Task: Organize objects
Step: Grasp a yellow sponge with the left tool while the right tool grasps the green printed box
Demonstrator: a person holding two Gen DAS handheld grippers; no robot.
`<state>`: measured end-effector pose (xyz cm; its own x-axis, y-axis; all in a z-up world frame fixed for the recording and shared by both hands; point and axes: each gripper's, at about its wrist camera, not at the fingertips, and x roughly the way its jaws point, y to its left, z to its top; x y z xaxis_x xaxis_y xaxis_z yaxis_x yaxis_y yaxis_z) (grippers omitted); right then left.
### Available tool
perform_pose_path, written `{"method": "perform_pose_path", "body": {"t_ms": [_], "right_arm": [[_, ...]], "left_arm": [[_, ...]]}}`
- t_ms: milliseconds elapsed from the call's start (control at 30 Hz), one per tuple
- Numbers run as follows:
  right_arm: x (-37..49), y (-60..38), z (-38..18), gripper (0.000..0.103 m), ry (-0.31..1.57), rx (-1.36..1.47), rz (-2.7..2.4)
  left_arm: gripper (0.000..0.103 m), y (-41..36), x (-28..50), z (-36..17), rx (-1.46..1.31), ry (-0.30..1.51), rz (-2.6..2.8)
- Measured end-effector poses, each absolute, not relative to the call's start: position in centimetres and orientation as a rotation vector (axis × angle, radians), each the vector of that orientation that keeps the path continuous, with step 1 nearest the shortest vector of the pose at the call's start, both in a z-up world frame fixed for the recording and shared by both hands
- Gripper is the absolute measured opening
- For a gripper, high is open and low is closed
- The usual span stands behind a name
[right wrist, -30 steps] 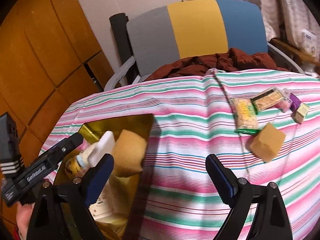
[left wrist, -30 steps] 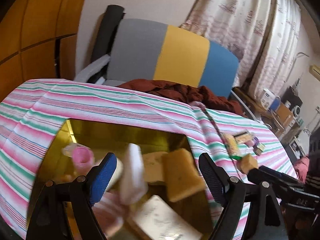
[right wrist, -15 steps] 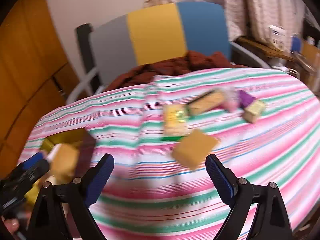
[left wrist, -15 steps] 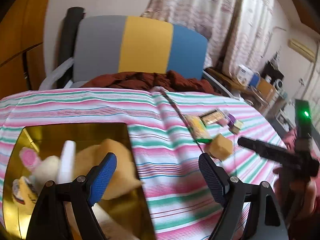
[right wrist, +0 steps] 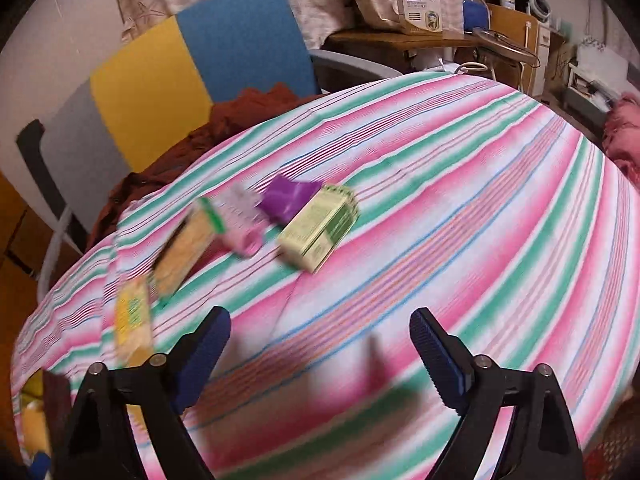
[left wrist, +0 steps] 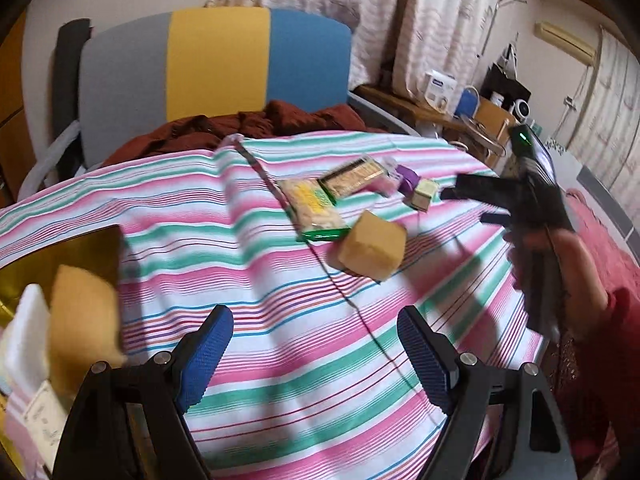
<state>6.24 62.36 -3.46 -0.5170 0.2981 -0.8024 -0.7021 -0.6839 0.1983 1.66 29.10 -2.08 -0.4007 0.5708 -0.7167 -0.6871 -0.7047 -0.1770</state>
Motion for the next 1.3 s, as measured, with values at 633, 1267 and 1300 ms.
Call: {"method": "perform_pose_path", "body": {"t_ms": [633,1267,1300], "right_arm": [[0.5,68.7,-7.9,0.074,0.831,-1.032,2.171],[0.4,68.3,-7.4,0.034,0.701,-1.101,2.174],[0.4,68.3,-7.4,0.033,0.704,-1.097,2.172]], "left_arm": [[0.086,42.0,0.4,-5.3,-0.886,0.493,2.092],[0.076,46.2,-0.1,-7.8,-0.887,0.624,2.060],[0.076,46.4,-0.4,-8.3,-0.910,0.635,2.055]]}}
